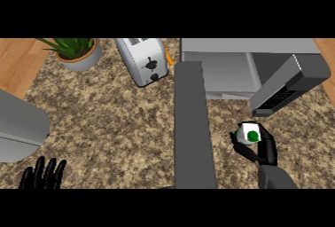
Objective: Pick up the milk, place it into the microwave and close the microwave
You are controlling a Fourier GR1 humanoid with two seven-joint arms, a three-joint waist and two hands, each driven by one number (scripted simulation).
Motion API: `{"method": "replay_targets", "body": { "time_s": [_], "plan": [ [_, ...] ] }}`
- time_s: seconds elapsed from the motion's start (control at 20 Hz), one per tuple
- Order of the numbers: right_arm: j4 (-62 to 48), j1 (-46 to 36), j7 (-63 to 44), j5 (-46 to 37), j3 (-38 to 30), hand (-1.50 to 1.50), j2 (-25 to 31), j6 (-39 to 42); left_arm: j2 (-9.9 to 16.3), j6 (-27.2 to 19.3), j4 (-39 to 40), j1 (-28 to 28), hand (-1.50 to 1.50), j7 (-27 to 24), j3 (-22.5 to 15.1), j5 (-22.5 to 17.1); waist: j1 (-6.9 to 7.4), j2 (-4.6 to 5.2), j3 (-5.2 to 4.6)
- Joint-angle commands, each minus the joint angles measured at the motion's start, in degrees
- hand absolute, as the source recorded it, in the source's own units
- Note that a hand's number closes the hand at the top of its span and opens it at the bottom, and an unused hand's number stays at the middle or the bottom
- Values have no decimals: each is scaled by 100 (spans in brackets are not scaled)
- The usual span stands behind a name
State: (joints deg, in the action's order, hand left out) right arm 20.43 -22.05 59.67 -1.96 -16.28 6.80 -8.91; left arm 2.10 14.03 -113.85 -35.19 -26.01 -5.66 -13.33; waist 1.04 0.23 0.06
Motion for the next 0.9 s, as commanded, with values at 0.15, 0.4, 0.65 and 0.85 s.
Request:
{"method": "replay_targets", "body": {
  "time_s": [0.15,0.4,0.65,0.85],
  "plan": [
    [-235,-186,759,109,-274,150,-53,-467,153,266,153,-72,-150,-188,250,-242,1,0,3],
    [23,-235,885,262,-307,150,-184,-14,-84,189,225,-285,-150,-424,-102,172,-20,-13,0],
    [-403,-717,966,281,-456,150,-141,-82,144,364,492,58,-150,-322,349,-276,52,27,7],
    [-410,-538,1046,282,-450,150,1,95,268,407,-75,-97,-150,89,356,-520,5,8,4]
  ]
}}
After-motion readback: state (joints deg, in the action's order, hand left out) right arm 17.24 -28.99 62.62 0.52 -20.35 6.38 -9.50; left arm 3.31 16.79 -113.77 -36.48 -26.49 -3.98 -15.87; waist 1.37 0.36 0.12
